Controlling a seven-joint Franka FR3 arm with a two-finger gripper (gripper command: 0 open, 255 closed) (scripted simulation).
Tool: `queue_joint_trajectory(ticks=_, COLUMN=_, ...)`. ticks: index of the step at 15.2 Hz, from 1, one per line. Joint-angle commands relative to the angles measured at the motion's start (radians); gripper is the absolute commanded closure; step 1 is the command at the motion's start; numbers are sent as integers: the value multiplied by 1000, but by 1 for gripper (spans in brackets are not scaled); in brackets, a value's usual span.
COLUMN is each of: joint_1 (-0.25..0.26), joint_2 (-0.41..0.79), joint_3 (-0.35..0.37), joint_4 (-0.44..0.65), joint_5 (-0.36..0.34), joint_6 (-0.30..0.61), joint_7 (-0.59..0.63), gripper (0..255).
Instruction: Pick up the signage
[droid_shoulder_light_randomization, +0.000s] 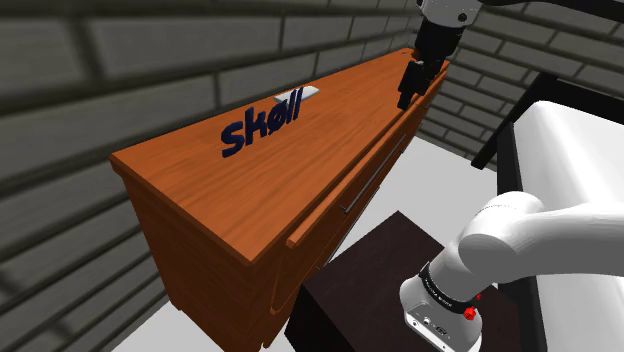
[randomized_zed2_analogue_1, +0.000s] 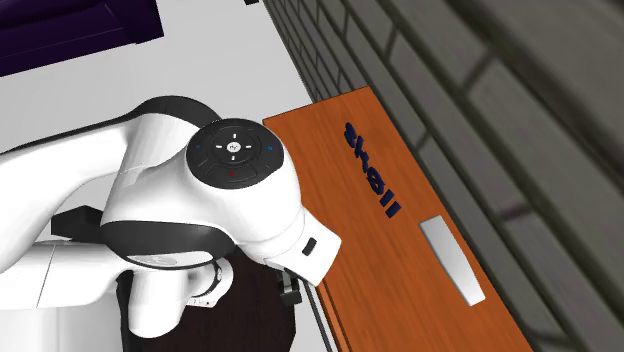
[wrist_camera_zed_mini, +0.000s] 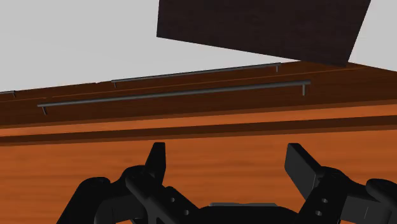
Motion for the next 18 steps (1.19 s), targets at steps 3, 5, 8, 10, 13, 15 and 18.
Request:
queue_joint_trajectory(ticks=3, joint_1=8, joint_2=23, joint_3=34, joint_4=-2, joint_5=33, joint_6=38, joint_7=53, gripper=0)
queue_joint_trajectory(ticks=5, joint_1=15, joint_2=51, joint_3=67, joint_4=0, joint_5=63, joint_6=78, joint_7=106, gripper=0)
queue_joint_trajectory(ticks=8, joint_1=22, joint_2=100, joint_3=118, joint_4=13, joint_5=102, joint_6=138, joint_7=183, gripper=0)
queue_joint_trajectory(ticks=10, joint_1=26, joint_2=138, joint_3=152, joint_4=28, joint_5=123, joint_6=179, joint_7=233, gripper=0)
queue_joint_trajectory(ticks=13, joint_1=28, joint_2=202, joint_3=204, joint_4=59, joint_5=146, joint_6=238, joint_7=308, gripper=0)
queue_joint_trajectory(ticks=15, joint_1=28, joint_2=248, joint_3=238, joint_4=87, joint_5=155, joint_6=276, joint_7=359, gripper=0)
queue_joint_trajectory(ticks=18, joint_1=24, joint_2=324, joint_3=290, joint_4=137, joint_5=158, joint_6=330, joint_7=435, gripper=0)
